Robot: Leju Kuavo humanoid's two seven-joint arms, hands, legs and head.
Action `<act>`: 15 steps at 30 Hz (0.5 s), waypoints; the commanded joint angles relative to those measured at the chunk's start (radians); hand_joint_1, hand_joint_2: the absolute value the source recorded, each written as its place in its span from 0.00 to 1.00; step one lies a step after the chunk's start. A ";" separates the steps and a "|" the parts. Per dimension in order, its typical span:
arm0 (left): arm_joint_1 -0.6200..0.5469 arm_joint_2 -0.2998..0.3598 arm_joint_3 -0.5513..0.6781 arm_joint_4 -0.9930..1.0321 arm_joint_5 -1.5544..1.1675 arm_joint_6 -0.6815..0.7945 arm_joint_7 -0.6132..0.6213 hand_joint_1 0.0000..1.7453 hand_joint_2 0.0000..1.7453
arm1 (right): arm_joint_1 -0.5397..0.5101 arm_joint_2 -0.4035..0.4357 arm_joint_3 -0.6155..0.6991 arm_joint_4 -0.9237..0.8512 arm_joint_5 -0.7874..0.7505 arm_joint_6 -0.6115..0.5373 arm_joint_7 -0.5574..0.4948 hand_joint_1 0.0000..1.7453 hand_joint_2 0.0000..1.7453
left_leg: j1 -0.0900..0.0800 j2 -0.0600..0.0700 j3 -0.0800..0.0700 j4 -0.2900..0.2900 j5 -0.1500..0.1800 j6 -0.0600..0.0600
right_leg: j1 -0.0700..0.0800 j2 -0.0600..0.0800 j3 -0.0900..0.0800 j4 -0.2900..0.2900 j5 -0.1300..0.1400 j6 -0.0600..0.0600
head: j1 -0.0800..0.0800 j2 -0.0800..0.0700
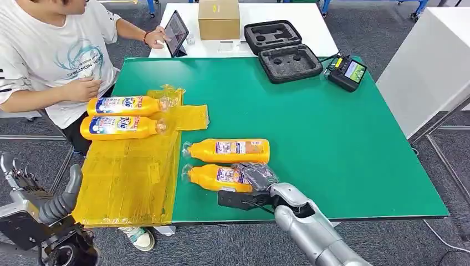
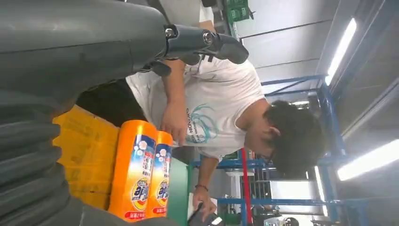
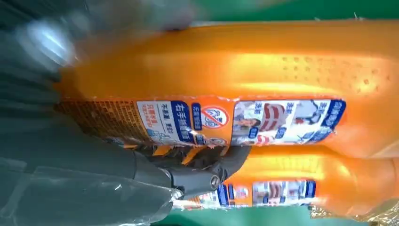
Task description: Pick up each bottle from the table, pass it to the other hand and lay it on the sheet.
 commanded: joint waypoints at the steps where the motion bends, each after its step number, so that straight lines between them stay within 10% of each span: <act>1: -0.047 0.020 -0.013 0.089 0.014 -0.004 0.004 0.00 1.00 | 0.031 -0.008 -0.011 0.075 -0.051 0.052 -0.050 1.00 1.00 | 0.001 -0.004 0.003 -0.002 0.000 -0.001 | 0.001 -0.003 0.004 -0.002 -0.001 -0.001 | 0.000 0.000; 10: -0.078 0.022 -0.014 0.130 0.025 -0.022 0.004 0.00 1.00 | 0.074 0.033 -0.055 -0.114 -0.316 0.114 -0.352 1.00 1.00 | 0.001 -0.001 0.004 -0.002 -0.001 -0.002 | 0.001 0.000 0.003 -0.001 -0.001 -0.001 | 0.000 0.000; 15: -0.071 0.003 -0.013 0.131 0.042 -0.029 0.004 0.00 1.00 | 0.143 0.114 -0.133 -0.310 -0.449 -0.062 -0.549 1.00 1.00 | 0.001 -0.001 -0.002 0.000 -0.001 -0.002 | 0.000 0.001 -0.003 0.001 -0.001 -0.001 | -0.001 0.000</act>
